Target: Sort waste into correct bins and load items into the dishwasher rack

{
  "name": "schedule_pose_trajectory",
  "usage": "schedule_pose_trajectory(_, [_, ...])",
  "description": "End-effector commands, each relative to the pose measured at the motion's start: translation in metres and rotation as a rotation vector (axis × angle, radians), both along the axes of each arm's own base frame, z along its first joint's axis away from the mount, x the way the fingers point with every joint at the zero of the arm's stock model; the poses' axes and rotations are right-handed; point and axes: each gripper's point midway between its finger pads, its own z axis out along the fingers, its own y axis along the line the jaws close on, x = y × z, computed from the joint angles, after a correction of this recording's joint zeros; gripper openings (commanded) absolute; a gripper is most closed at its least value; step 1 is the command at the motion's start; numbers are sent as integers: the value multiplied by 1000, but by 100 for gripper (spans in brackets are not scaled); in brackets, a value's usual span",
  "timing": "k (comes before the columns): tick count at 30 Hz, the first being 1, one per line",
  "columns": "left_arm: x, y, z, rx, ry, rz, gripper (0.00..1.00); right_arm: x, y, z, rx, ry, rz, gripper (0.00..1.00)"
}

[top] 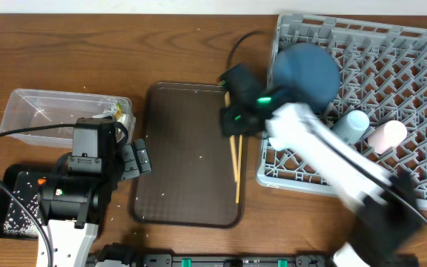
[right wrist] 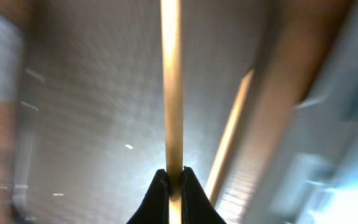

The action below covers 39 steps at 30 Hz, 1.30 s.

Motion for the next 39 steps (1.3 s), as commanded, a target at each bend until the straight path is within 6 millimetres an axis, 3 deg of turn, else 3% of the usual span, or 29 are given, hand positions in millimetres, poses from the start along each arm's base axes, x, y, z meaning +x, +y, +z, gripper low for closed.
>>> schedule_pose_trajectory(1, [3,2,6,-1,-17,13,98,17,-54,53,-13,-149,-57,1])
schedule_pose_trajectory(5, [3,2,6,-1,-17,13,98,26,-133,78,-78,-205,-176,1])
schedule_pose_trajectory(9, [3,2,6,-1,-17,13,98,25,-188,75,-139,-180,-207,1])
schedule_pose_trajectory(14, [3,2,6,-1,-17,13,98,29,-235,58,-177,-119,-251,1])
schedule_pose_trajectory(18, [3,2,6,-1,-17,13,98,34,-260,44,-219,-86,-275,1])
schedule_pose_trajectory(25, [3,2,6,-1,-17,13,98,40,-345,38,-410,-94,-449,1])
schedule_pose_trajectory(29, [3,2,6,-1,-17,13,98,38,-385,37,-436,-105,-493,1])
schedule_pose_trajectory(35, [3,2,6,-1,-17,13,98,34,-418,38,-418,-135,-450,1])
schedule_pose_trajectory(39, [3,2,6,-1,-17,13,98,35,-416,38,-374,-145,-441,1])
